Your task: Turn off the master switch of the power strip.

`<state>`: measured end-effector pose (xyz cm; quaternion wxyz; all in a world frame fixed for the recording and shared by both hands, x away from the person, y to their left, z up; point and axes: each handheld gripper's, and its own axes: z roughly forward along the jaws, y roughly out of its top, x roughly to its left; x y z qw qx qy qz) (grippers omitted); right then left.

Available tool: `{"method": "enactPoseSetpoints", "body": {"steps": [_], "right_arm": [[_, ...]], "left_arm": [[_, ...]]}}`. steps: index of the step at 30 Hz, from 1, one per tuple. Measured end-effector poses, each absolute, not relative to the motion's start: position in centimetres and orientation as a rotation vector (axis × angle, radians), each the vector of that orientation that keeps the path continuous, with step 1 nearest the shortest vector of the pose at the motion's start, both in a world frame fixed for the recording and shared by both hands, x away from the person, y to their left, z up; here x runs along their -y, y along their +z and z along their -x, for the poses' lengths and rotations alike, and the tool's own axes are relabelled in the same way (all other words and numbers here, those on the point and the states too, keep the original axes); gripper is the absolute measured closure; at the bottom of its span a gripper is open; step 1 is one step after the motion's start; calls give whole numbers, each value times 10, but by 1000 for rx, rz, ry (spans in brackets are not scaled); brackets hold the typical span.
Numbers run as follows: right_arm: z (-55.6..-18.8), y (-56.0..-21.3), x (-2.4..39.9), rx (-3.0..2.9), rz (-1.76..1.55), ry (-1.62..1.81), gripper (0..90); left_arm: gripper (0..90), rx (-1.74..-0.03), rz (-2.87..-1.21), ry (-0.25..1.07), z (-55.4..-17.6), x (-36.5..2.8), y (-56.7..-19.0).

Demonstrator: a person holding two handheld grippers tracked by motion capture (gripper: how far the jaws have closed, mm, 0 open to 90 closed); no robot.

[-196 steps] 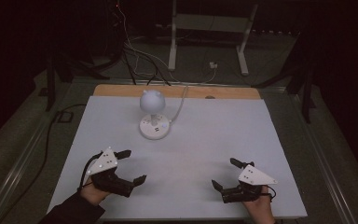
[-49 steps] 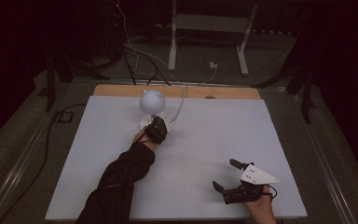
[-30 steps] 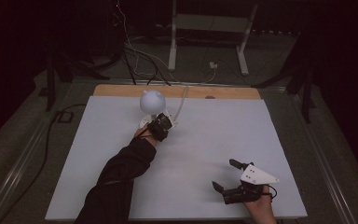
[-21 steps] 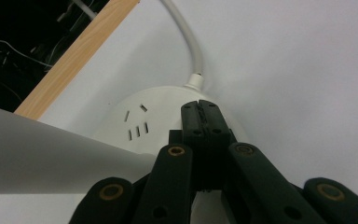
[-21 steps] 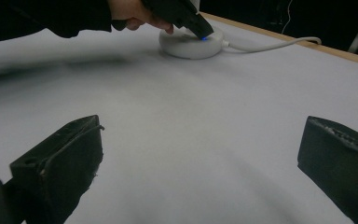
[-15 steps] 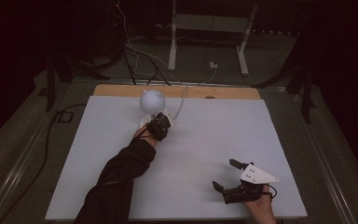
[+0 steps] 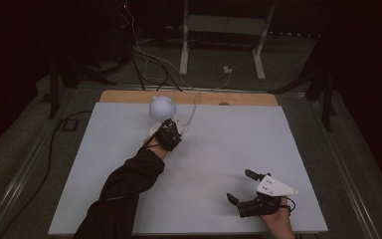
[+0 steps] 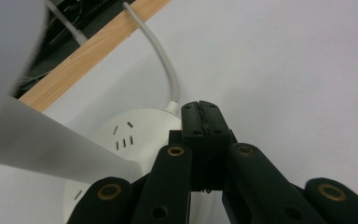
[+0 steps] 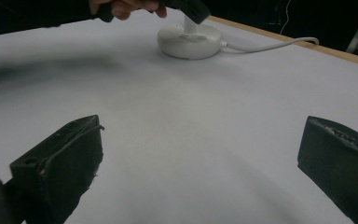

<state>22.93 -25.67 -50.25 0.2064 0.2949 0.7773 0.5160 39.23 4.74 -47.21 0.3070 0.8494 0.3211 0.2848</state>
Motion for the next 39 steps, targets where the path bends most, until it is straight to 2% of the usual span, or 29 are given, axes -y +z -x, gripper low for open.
{"method": "enactPoseSetpoints", "body": {"steps": [1, 3, 5, 10, 17, 19, 26, 39], "right_arm": [[-229, -503, 257, -2166, -821, 1438, 0], [-229, -502, 256, -2164, -817, 1436, 0], [-229, -502, 256, -2165, -820, 1434, 0], [-229, -502, 256, -2162, -821, 1435, 0], [-229, -503, 256, -2163, -829, 1431, 0], [-229, -503, 256, -2166, -828, 1428, 0], [-230, -503, 256, -2160, -830, 1429, 0], [-230, -504, 255, -2165, -826, 1421, 0]], "left_arm": [[897, -851, -2238, 734, -391, -49, -470], [812, -857, -2225, 703, -389, -51, -466], [807, -843, -2223, 669, -386, -53, -463], [643, -824, -2225, 597, -378, -56, -457], [375, -829, -2238, 526, -372, -65, -453], [260, -807, -2244, 493, -369, -68, -452], [6, -805, -2239, 377, -364, -82, -445], [2, -794, -2205, 323, -341, -118, -440]]}}
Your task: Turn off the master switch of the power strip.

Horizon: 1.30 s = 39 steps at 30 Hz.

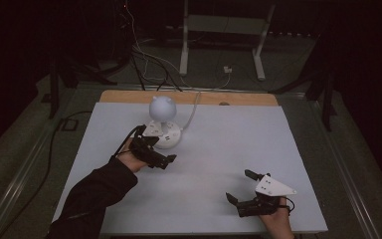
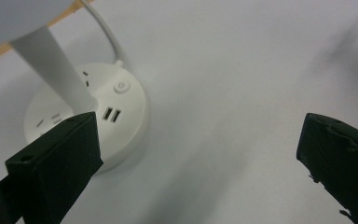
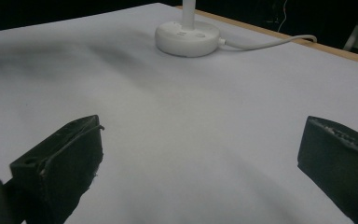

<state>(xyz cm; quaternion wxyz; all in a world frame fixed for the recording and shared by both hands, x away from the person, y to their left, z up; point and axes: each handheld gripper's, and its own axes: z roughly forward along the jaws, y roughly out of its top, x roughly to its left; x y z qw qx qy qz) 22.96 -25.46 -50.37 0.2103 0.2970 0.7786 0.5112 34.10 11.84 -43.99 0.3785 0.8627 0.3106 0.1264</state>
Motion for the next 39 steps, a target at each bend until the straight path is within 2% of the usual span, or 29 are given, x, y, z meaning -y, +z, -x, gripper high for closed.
{"method": "enactPoseSetpoints", "body": {"steps": [17, 26, 39], "right_arm": [[-230, -505, 253, -2174, -831, 1408, 0], [-230, -506, 252, -2180, -832, 1403, 0], [-229, -505, 250, -2185, -821, 1399, 0]], "left_arm": [[2, -744, -2199, 268, -300, -164, -457], [2, -774, -2173, 233, -279, -185, -472], [3, -813, -2160, 287, -257, -212, -495]]}}
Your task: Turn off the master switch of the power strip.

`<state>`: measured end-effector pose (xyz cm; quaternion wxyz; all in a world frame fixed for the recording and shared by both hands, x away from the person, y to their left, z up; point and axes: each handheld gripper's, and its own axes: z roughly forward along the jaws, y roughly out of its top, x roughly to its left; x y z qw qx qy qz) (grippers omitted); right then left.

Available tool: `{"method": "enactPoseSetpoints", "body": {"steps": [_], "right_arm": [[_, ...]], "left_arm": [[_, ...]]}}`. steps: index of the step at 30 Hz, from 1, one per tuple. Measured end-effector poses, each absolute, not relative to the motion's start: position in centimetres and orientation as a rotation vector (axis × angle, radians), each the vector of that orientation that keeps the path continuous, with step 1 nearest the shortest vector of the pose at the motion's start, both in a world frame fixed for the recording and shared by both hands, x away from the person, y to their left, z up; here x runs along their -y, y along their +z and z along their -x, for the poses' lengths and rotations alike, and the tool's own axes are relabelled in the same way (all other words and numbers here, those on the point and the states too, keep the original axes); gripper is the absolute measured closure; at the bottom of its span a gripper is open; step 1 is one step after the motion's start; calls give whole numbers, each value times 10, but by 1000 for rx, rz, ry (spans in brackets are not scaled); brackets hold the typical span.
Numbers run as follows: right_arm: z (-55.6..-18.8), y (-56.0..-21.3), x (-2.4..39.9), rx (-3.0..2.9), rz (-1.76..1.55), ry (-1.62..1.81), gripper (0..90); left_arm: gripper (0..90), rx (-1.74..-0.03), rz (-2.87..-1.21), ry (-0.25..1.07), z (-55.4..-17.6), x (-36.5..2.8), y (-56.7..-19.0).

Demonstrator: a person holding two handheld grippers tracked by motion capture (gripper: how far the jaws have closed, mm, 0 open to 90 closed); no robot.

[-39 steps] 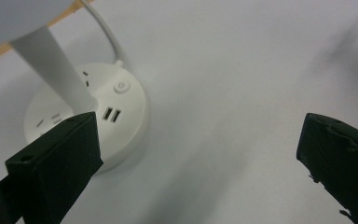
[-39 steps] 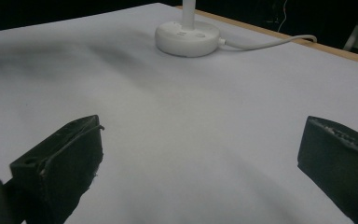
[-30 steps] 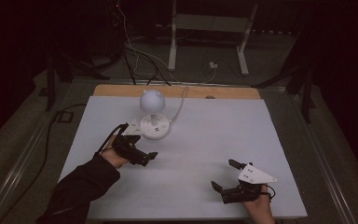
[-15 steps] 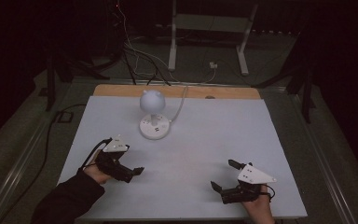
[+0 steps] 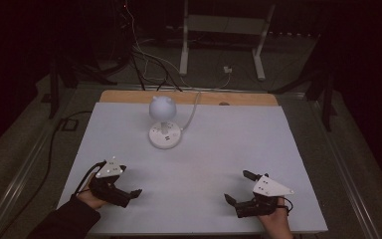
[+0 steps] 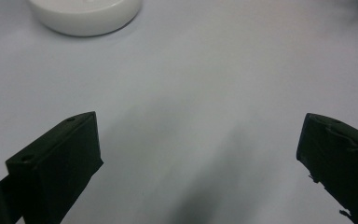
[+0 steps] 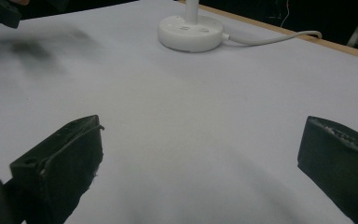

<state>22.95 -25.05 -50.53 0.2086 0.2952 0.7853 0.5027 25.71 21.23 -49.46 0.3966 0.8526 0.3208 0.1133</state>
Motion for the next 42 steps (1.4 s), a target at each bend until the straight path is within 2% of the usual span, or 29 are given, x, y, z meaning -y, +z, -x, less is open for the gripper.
{"method": "enactPoseSetpoints", "body": {"steps": [8, 21, 42], "right_arm": [[-230, -506, 250, -2192, -821, 1394, 0], [-230, -506, 249, -2200, -809, 1387, 0], [-230, -507, 247, -2214, -801, 1379, 0]], "left_arm": [[3, -866, -2109, 317, -245, -226, -503], [3, -926, -2130, 365, -224, -232, -520], [3, -898, -2091, 363, -227, -230, -519]]}}
